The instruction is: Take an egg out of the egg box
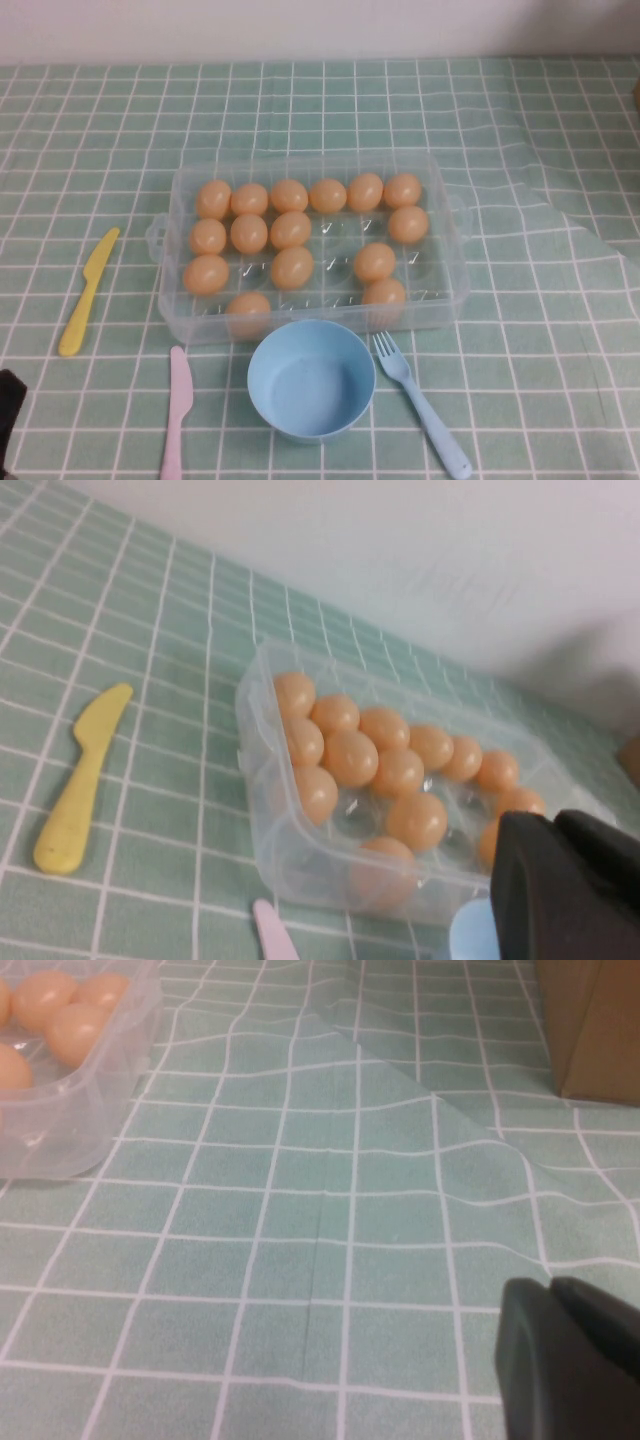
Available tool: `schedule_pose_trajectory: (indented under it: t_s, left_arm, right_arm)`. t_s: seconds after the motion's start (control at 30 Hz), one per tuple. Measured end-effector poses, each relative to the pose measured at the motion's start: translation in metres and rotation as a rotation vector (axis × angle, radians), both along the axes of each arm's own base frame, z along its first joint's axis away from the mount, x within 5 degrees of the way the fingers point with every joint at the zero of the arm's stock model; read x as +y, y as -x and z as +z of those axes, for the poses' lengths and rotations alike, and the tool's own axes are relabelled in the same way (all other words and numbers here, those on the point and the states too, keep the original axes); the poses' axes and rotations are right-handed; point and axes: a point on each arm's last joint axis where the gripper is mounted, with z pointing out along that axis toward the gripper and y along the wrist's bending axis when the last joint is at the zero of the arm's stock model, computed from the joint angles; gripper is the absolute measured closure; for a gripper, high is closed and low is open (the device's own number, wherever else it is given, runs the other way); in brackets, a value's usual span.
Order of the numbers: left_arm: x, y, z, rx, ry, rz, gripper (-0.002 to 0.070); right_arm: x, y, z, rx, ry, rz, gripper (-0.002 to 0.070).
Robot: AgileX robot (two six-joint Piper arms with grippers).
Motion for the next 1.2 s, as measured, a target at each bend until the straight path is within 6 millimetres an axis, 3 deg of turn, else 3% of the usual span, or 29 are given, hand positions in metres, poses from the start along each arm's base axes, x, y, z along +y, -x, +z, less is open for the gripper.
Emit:
schedule_pose_trajectory:
  t_s: [0.13, 0.47, 0.9, 1.2]
  left_arm:
    - [-0.008, -0.015, 0.028, 0.142, -0.084, -0.079, 0.0678]
    - [-0.026, -0.078, 0.067, 0.429, -0.343, -0.316, 0.0678]
    - [-0.042, -0.182, 0.069, 0.698, -0.507, -0.488, 0.0678]
    - [-0.096, -0.216, 0.068, 0.754, -0.749, -0.682, 0.0678]
  right_arm:
    - [0.000, 0.000, 0.000, 0.000, 0.000, 0.000, 0.0694]
    - [0.000, 0.000, 0.000, 0.000, 0.000, 0.000, 0.0694]
    - [0.000, 0.000, 0.000, 0.000, 0.000, 0.000, 0.0694]
    - [0.000, 0.000, 0.000, 0.000, 0.000, 0.000, 0.0692]
